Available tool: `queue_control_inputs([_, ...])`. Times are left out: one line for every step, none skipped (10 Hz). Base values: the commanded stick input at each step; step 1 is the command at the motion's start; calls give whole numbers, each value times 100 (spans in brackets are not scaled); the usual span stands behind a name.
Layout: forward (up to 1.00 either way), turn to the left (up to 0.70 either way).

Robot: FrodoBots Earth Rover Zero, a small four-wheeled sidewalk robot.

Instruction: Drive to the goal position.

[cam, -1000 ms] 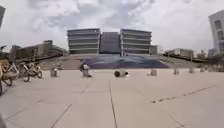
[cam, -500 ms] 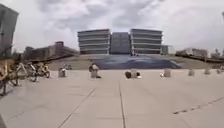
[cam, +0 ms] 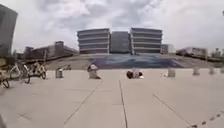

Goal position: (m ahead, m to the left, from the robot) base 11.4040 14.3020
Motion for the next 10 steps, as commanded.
queue_control_inputs([70,0])
queue_control_inputs([70,0])
queue_control_inputs([70,0])
queue_control_inputs([70,0])
queue_control_inputs([70,0])
queue_control_inputs([70,0])
queue_control_inputs([70,0])
queue_control_inputs([70,0])
queue_control_inputs([70,0])
queue_control_inputs([70,1])
